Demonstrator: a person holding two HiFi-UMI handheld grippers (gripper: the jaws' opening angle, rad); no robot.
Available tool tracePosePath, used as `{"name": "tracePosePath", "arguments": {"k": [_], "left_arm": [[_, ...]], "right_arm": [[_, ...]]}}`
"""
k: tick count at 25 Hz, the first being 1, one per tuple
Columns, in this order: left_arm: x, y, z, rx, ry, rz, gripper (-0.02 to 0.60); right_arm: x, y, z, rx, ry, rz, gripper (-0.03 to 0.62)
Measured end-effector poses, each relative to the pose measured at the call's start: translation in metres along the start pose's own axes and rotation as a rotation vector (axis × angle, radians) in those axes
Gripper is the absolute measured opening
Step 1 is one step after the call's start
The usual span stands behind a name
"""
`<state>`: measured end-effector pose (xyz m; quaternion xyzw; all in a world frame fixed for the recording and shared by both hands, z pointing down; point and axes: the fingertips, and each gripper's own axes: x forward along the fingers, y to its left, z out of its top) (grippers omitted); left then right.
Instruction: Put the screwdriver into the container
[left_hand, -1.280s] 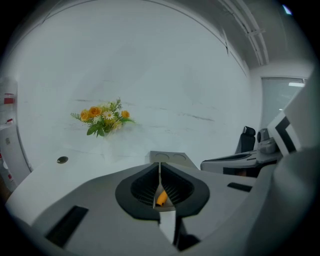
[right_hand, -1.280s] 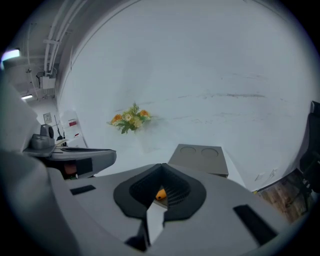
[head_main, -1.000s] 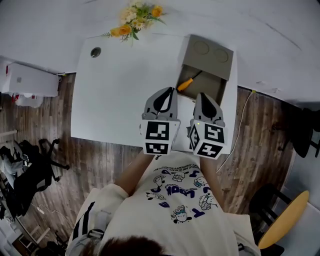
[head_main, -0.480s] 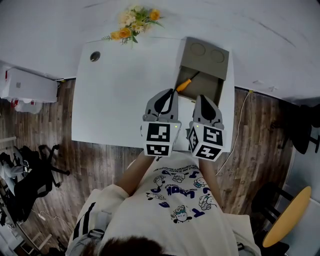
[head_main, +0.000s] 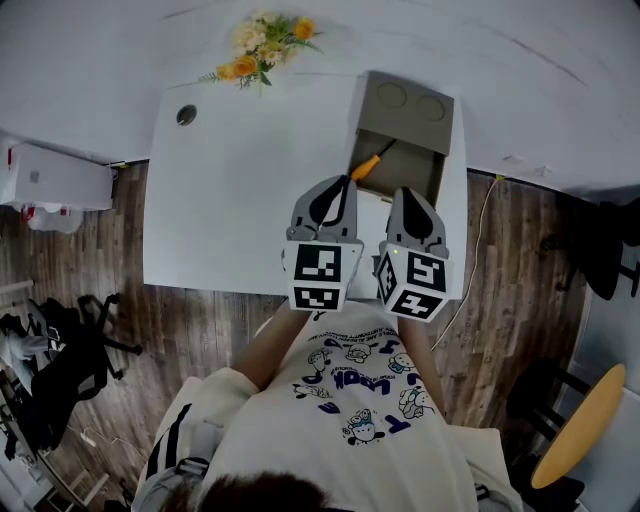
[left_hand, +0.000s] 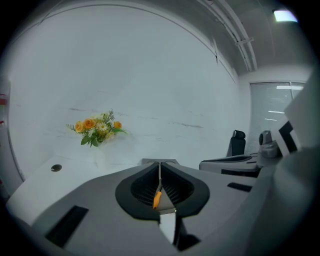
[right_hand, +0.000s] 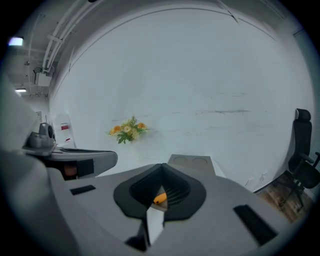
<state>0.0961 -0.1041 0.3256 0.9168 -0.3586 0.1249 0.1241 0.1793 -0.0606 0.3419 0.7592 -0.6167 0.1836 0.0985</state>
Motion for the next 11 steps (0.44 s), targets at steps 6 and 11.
{"name": "tracePosePath", "arguments": {"k": [6, 11], "left_arm": [[0.0, 0.0004, 0.0012, 0.004, -0.002, -0.003, 0.023], [0.0018, 0.0016, 0.0036, 0.006, -0.005, -0.003, 0.021]], "right_arm": [[-0.0007, -0.0015, 0.0026, 0.002, -0.015, -0.009, 0.026], [0.0015, -0.0007, 0.0032, 0.002, -0.011, -0.009, 0.026]]}}
